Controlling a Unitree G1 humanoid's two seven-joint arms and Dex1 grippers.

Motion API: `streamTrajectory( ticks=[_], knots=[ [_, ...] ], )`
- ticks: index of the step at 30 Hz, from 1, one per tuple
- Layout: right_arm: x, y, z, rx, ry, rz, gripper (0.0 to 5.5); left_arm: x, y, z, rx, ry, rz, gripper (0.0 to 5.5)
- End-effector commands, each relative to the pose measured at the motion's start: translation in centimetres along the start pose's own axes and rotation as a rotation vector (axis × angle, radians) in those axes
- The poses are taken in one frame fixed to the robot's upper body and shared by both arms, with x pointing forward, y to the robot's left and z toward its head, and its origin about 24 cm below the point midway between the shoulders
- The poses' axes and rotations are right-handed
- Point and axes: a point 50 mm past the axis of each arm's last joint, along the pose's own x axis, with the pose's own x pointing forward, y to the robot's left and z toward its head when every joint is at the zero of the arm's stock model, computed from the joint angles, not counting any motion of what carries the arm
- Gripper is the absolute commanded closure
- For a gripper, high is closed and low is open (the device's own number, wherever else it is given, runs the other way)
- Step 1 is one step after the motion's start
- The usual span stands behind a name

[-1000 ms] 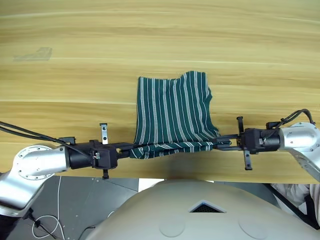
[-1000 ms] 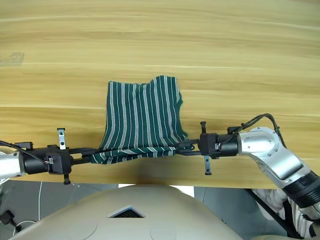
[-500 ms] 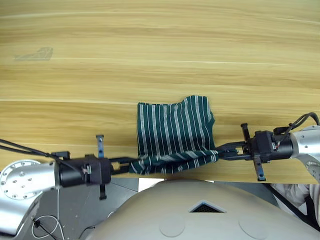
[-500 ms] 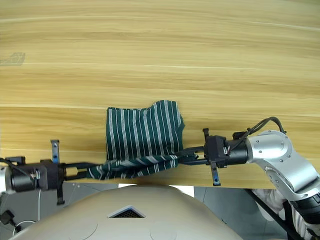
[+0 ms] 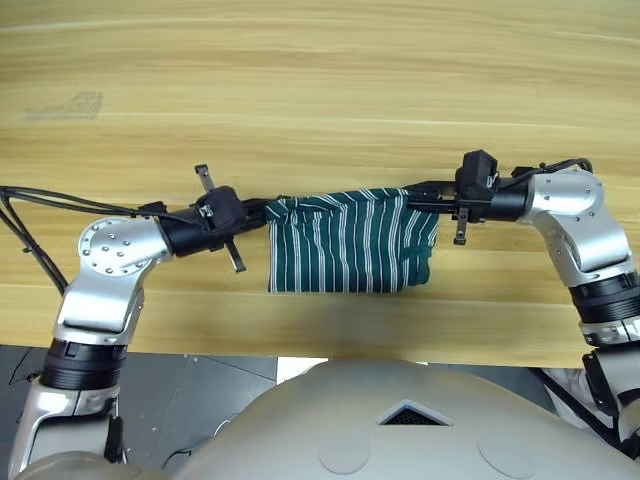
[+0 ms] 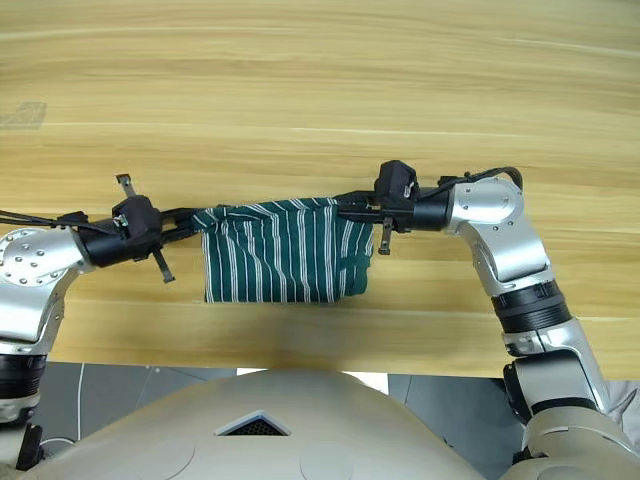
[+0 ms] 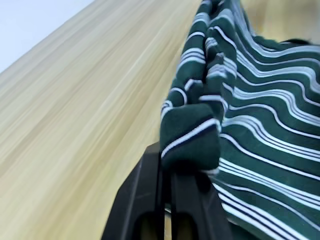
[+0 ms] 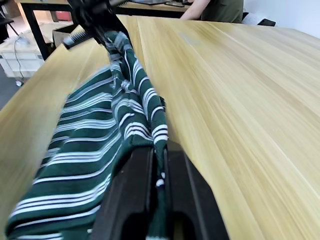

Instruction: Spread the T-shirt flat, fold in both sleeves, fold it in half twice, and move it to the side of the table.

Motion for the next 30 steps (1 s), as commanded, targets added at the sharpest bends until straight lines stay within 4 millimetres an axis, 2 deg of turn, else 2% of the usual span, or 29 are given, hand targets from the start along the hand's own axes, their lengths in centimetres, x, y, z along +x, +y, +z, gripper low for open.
streamTrajectory(
  ticks=[1,3,7,10,13,16,17,21,24,26,30],
  knots=[
    [-0.3,-0.7,-0.4,0.002,0.004,-0.034,5.43,1.1,1.0,-0.7,-0.001,-0.003,0.100,5.50],
    [-0.3,-1.2,-0.6,0.003,0.003,-0.079,4.84,1.5,1.0,-1.0,-0.017,-0.013,0.133,4.98],
    [-1.4,-2.9,-0.6,0.001,-0.067,-0.261,4.23,1.8,0.7,-2.1,-0.053,-0.018,0.193,4.44],
    [-2.3,-4.4,-0.4,-0.028,-0.134,-0.472,4.16,1.6,0.2,-3.1,-0.084,-0.011,0.216,3.98],
    [-2.6,-5.0,-0.3,-0.060,-0.182,-0.602,4.16,1.5,0.7,-3.3,-0.102,-0.037,0.308,3.59],
    [-2.0,-4.5,-0.3,-0.089,-0.207,-0.622,4.16,0.6,3.2,-3.2,-0.065,-0.055,0.586,3.10],
    [-1.2,-4.0,-0.2,-0.096,-0.218,-0.589,4.16,0.2,4.1,-2.8,-0.067,-0.086,0.688,3.10],
    [3.9,-0.7,1.0,-0.114,-0.271,-0.309,4.16,-1.5,6.9,-0.1,-0.095,-0.258,1.036,3.10],
    [7.4,0.2,0.7,-0.167,-0.213,-0.181,4.16,-3.4,8.1,0.4,-0.121,-0.322,1.277,3.10],
    [9.1,0.2,-0.1,-0.210,-0.143,-0.139,4.16,-4.3,8.2,0.9,-0.115,-0.347,1.347,3.10],
    [10.8,-1.0,-1.1,-0.226,-0.073,-0.123,4.16,-4.1,8.0,0.9,-0.144,-0.354,1.350,3.10]
  ],
)
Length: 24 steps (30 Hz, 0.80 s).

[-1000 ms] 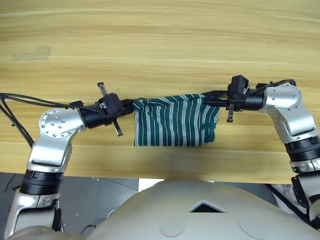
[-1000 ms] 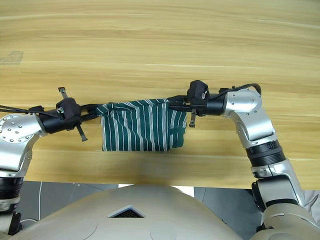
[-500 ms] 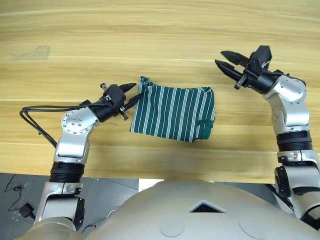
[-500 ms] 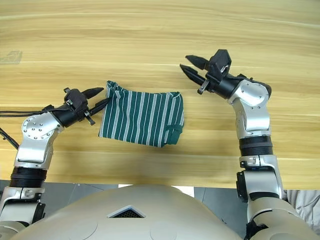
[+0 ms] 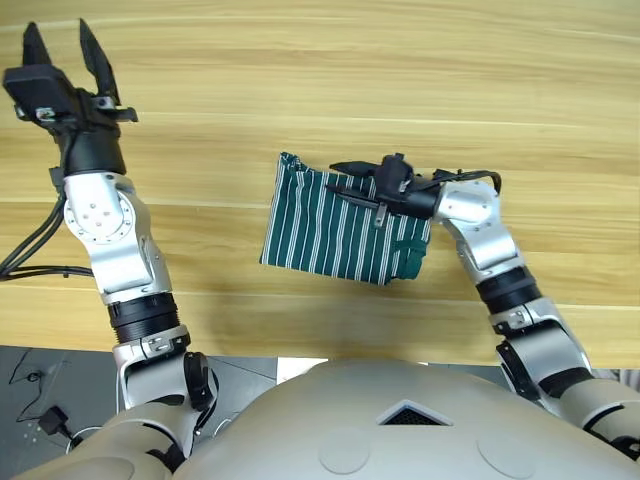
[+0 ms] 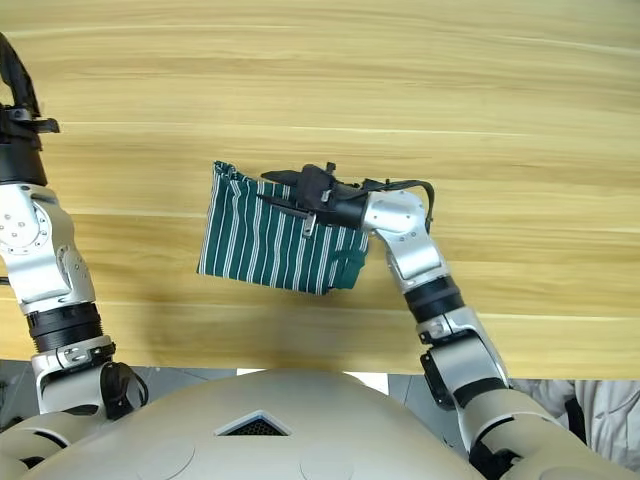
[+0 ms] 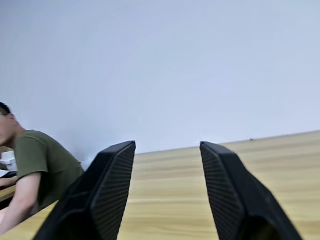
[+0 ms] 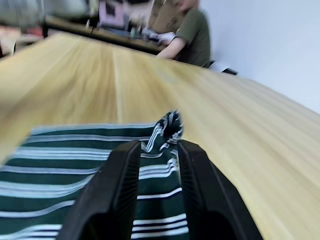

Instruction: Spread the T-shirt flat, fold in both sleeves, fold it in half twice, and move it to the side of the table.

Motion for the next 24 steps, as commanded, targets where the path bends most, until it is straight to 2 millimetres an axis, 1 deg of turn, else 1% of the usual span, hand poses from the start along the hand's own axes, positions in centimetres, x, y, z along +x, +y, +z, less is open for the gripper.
streamTrajectory(
  ticks=[1,5,8,10,11,13,15,17,19,21,23,24],
  knots=[
    [1.3,-1.2,-0.6,-0.037,0.044,0.001,4.16,-0.2,-0.4,-0.2,-0.028,0.019,0.005,3.10],
    [1.8,-2.7,-1.9,-0.043,0.133,-0.033,4.16,-0.3,-1.0,-0.7,-0.040,0.043,-0.002,3.10],
    [1.3,-2.9,-3.9,-0.040,0.279,-0.028,4.16,-0.2,-1.2,-0.7,-0.045,0.044,-0.004,3.10],
    [-0.5,-2.3,-6.3,-0.041,0.503,0.111,4.16,-0.2,-1.3,-0.7,-0.052,0.047,0.000,3.10],
    [-1.7,-2.4,-7.0,-0.054,0.584,0.157,4.16,-0.2,-1.4,-0.8,-0.055,0.050,-0.002,3.10],
    [-3.3,-3.1,-7.4,-0.073,0.648,0.152,4.16,-0.3,-1.5,-0.9,-0.061,0.054,-0.002,3.10],
    [-4.3,-3.7,-7.4,-0.080,0.651,0.116,4.16,-0.4,-1.6,-1.0,-0.071,0.060,0.002,3.10],
    [-5.0,-3.9,-7.5,-0.088,0.647,0.075,4.16,-0.6,-1.8,-1.1,-0.079,0.066,0.001,3.10],
    [-6.2,-4.0,-7.8,-0.088,0.651,0.019,4.16,-0.8,-2.2,-1.2,-0.085,0.071,-0.016,3.10],
    [-8.4,-4.7,-8.1,-0.064,0.664,-0.072,4.16,-1.0,-2.1,-1.2,-0.081,0.071,-0.021,3.10],
    [-11.1,-5.6,-8.3,-0.034,0.687,-0.205,4.16,-1.2,-1.9,-1.2,-0.081,0.071,-0.011,3.10],
    [-12.8,-6.1,-8.5,-0.015,0.708,-0.290,4.16,-1.3,-1.8,-1.2,-0.083,0.073,-0.007,3.10]
  ],
)
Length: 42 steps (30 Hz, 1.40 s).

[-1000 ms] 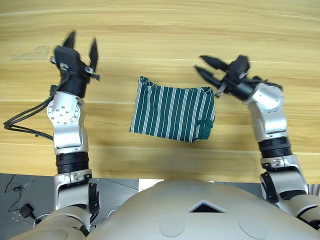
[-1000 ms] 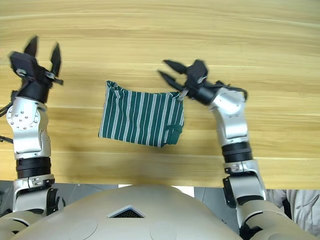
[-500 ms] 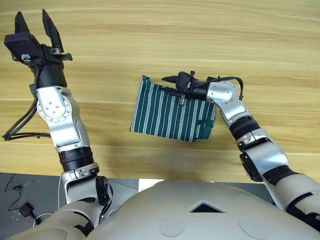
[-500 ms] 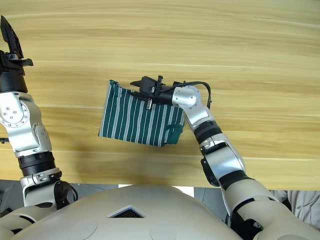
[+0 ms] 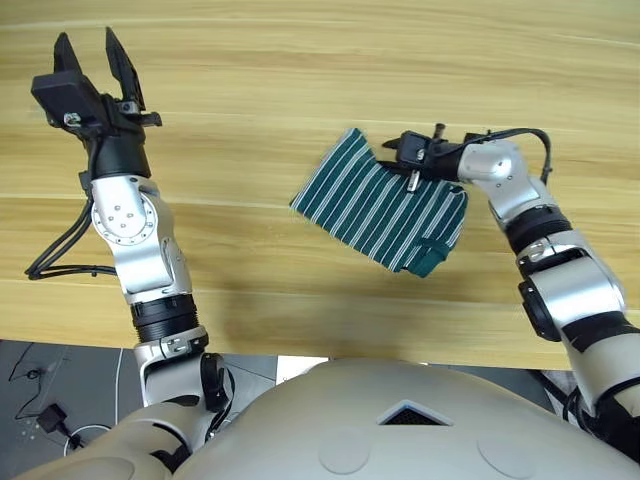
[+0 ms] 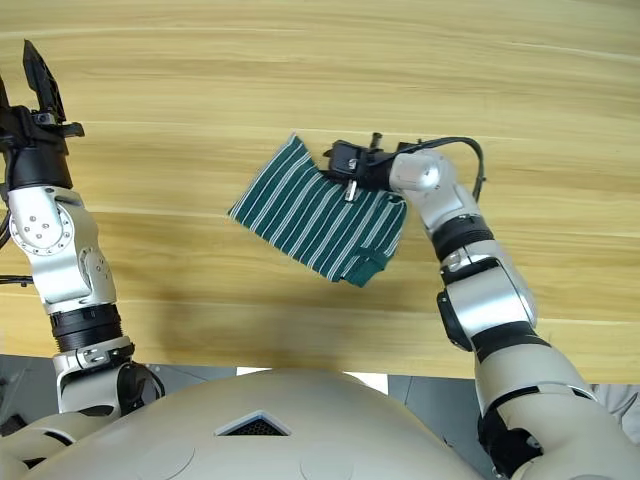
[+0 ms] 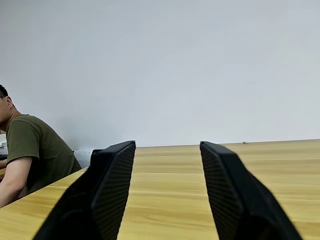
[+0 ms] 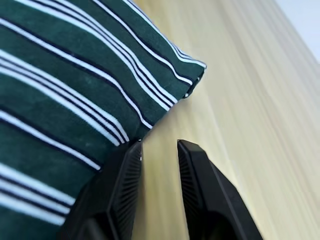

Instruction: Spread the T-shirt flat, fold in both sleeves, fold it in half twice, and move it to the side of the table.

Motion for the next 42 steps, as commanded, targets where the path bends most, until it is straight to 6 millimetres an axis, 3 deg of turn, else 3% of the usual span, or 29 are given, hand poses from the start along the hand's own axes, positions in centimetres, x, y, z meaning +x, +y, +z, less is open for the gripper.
streamTrajectory(
  ticks=[1,3,6,12,15,19,21,23,26,30,32,38,42],
  knots=[
    [-5.8,0.4,-7.2,0.183,0.256,-0.167,4.16,-0.5,0.1,-0.1,-0.003,0.012,0.004,3.10],
    [-8.7,-0.2,-9.3,0.261,0.322,-0.334,4.16,-0.8,-0.3,-0.4,-0.009,0.023,-0.001,3.10],
    [-11.2,-0.3,-11.0,0.354,0.355,-0.506,4.16,-1.2,-0.8,-0.9,-0.024,0.040,-0.004,3.10],
    [-11.1,0.1,-11.1,0.408,0.307,-0.611,4.16,-1.3,-1.7,-1.6,-0.046,0.058,-0.023,3.10],
    [-11.0,-1.0,-10.5,0.408,0.256,-0.690,4.16,-1.3,-1.9,-1.9,-0.052,0.064,-0.031,3.10],
    [-12.8,-5.5,-6.1,0.265,-0.053,-1.007,4.16,-1.0,-3.2,-1.4,-0.053,0.024,-0.063,3.10],
    [-13.6,-7.5,-1.1,0.093,-0.280,-1.090,4.16,-0.5,-4.4,0.0,-0.054,-0.040,-0.120,3.10],
    [-13.9,-8.0,3.2,-0.082,-0.396,-1.108,4.16,0.1,-5.2,1.3,-0.089,-0.087,-0.150,3.10],
    [-12.0,-6.3,5.5,-0.133,-0.441,-1.085,4.16,0.8,-5.8,2.2,-0.099,-0.115,-0.179,3.10],
    [-5.0,-1.0,5.5,0.329,-0.591,-1.105,4.16,0.5,-8.7,-0.5,-0.089,0.000,-0.241,3.10],
    [-3.1,1.0,5.4,0.443,-0.605,-1.117,4.16,-0.2,-10.5,-1.2,-0.061,-0.004,-0.301,3.10],
    [-5.0,1.7,4.1,0.467,-0.643,-1.256,4.16,-3.0,-11.2,-1.4,-0.009,-0.085,-0.308,3.10],
    [-4.8,2.5,4.1,0.444,-0.637,-1.224,4.16,-3.3,-11.6,-1.0,-0.013,-0.124,-0.295,3.10]
  ],
)
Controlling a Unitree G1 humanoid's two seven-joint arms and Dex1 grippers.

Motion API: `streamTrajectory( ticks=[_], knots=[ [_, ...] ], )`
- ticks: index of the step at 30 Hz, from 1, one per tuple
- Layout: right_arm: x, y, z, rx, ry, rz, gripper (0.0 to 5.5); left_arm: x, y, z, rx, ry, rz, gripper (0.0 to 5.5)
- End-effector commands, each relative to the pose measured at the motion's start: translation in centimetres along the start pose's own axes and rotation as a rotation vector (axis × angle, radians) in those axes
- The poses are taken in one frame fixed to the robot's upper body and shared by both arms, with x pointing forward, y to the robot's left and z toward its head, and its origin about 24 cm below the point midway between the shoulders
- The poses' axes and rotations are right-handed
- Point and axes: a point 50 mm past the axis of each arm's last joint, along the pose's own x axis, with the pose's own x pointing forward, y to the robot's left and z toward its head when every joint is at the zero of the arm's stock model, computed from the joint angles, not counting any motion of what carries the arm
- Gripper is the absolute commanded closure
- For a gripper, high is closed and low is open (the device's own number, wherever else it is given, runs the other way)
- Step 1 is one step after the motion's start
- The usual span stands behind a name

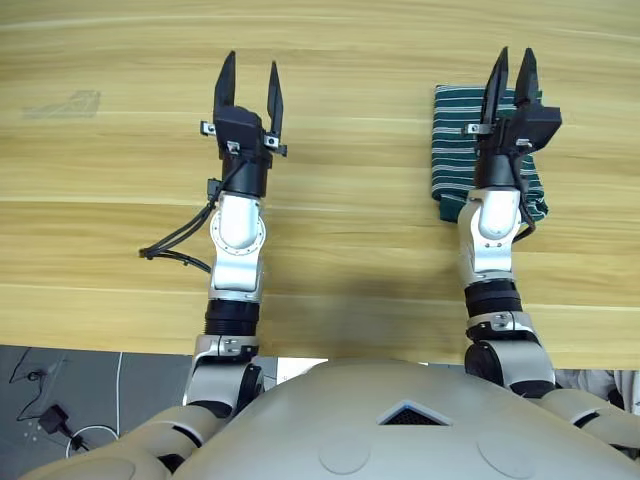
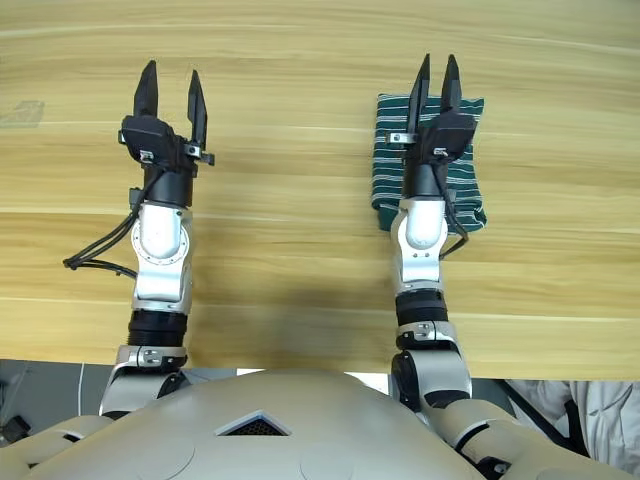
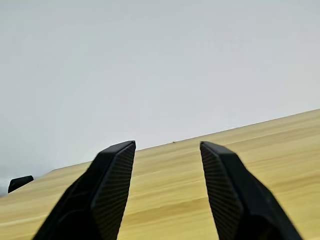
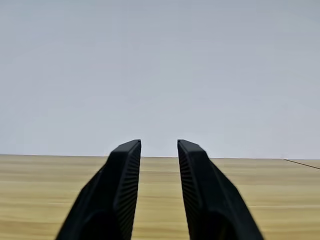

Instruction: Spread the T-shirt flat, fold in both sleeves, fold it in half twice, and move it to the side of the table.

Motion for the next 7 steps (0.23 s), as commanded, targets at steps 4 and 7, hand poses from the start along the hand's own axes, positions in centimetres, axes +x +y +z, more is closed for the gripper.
streamTrajectory(
  ticks=[4,7],
  knots=[
    [-0.86,0.01,-0.13,-0.005,0.016,0.020,4.16,0.19,-0.33,0.13,0.006,-0.017,0.014,3.10],
    [-1.11,-0.06,-0.27,-0.003,0.032,0.024,4.16,0.19,-0.55,0.16,0.003,-0.017,0.008,3.10]
  ],
)
